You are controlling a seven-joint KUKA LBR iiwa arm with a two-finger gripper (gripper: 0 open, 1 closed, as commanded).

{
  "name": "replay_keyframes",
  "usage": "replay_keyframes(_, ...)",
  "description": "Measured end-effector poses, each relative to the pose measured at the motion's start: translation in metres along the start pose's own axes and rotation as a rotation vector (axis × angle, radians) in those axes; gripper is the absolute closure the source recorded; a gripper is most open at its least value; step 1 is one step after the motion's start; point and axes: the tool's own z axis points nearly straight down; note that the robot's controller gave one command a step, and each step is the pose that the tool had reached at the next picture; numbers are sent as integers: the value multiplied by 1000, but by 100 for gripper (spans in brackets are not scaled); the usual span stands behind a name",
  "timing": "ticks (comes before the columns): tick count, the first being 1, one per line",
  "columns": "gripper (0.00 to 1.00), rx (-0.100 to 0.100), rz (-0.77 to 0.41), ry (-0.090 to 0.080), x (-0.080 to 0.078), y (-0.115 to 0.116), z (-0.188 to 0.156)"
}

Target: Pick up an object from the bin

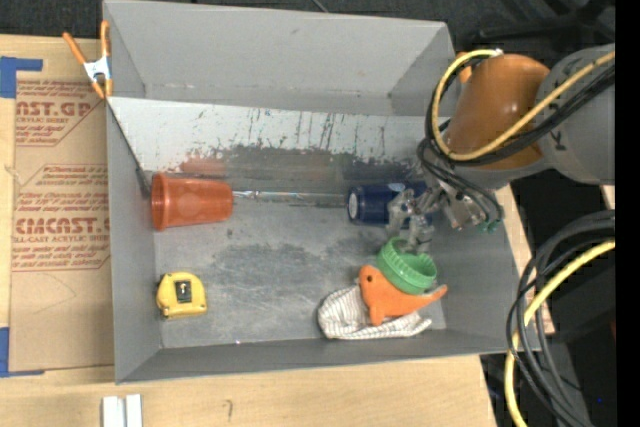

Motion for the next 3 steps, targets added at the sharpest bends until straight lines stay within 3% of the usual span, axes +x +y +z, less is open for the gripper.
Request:
replay_keyframes(1,0,-1,-1,5,2,0,1)
replay_keyframes(2,100,1,0,-1,0,0,0)
replay_keyframes(3,100,1,0,-1,0,0,0)
